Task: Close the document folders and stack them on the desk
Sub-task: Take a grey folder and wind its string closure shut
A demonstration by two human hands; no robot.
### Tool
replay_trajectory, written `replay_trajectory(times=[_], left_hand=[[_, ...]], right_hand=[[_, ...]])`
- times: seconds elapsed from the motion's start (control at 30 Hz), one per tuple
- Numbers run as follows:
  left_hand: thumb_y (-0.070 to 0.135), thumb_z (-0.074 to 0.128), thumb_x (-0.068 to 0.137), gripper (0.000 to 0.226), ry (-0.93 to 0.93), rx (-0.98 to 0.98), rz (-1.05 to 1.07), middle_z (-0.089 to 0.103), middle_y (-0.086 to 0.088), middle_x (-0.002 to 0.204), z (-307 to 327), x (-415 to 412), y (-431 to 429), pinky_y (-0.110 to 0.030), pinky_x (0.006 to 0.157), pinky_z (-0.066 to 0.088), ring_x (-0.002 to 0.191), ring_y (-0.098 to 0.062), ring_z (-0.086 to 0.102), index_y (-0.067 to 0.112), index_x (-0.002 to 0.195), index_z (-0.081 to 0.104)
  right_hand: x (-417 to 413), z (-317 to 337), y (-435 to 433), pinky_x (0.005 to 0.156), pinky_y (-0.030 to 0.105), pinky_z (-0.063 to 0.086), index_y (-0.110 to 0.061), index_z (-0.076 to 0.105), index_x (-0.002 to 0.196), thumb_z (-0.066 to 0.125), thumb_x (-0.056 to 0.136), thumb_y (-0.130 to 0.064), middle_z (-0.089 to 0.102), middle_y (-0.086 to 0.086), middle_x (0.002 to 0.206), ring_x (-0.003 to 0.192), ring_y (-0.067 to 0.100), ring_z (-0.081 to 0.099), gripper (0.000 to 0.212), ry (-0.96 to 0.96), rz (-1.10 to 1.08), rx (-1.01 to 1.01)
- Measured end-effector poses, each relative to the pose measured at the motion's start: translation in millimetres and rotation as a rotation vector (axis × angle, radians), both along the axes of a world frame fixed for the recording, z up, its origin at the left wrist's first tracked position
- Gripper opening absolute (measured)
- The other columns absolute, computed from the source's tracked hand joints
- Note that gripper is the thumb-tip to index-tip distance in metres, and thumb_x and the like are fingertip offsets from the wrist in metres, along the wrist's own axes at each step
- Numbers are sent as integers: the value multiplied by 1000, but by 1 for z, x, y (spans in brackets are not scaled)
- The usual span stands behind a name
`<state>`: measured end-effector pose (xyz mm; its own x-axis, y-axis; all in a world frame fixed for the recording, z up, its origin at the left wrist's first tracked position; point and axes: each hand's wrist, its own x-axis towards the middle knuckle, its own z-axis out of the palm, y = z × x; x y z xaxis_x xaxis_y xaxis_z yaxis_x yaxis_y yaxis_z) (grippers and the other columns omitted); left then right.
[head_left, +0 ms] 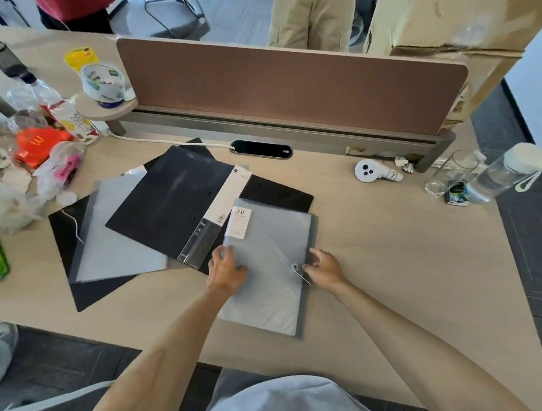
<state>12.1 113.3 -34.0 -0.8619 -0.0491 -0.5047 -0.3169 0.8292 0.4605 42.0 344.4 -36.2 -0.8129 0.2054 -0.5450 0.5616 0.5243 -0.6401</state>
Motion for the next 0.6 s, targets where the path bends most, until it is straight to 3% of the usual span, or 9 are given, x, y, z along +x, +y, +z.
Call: replay_trajectory(times=[0.13,0.2,0.27,0.33,0.4,0.47,0.6], left_hand=[[25,59,83,67,-75,91,191,45,-14,136,5,-22,-8,-41,103,36,126,-36,42,17,143,30],[27,64,82,60,-138,196,237,58,-12,125,1,-29,-15,-38,95,45,115,-32,54,14,136,41],[28,68,77,55,-183,312,258,65,-10,116,-10,-33,-20,-41,89,52,103,-29,63,11,127,52],[22,69,79,48,-189,402,260,67,-12,111,-15,-35,-22,-46,89,53,98,-29,65,7,123,55],[11,65,87,37,-184,477,239,66,-12,107,-11,-35,-16,-45,93,52,97,-28,64,3,122,55],[10,61,90,32,-224,510,181,65,-11,107,-7,-33,-2,-41,90,52,96,-26,62,3,121,54],[15,54,93,42,-315,506,-52,61,-7,115,1,-28,44,-43,90,54,105,-22,60,15,133,42]], right_hand=[[2,-14,-4,97,36,51,-10,60,125,71,77,-20,64,5,125,113,23,62,50,23,-145,-68],[4,-41,1,101,40,49,-11,60,126,73,77,-23,63,6,127,117,25,60,52,28,-193,-57],[9,-28,-4,100,39,49,-8,58,127,73,79,-16,61,8,127,115,25,59,51,33,-284,-79],[14,-15,-4,85,22,55,-3,57,126,70,81,-3,62,10,120,106,23,61,47,37,-389,-134],[20,-10,3,57,5,49,-1,57,121,63,83,8,63,9,107,87,19,61,39,33,-493,-181],[28,-9,17,47,7,47,-1,60,108,58,84,12,66,11,96,69,14,59,27,51,-591,-233],[53,-8,57,47,17,52,4,63,109,58,84,10,69,21,100,63,17,62,26,93,-742,-275]])
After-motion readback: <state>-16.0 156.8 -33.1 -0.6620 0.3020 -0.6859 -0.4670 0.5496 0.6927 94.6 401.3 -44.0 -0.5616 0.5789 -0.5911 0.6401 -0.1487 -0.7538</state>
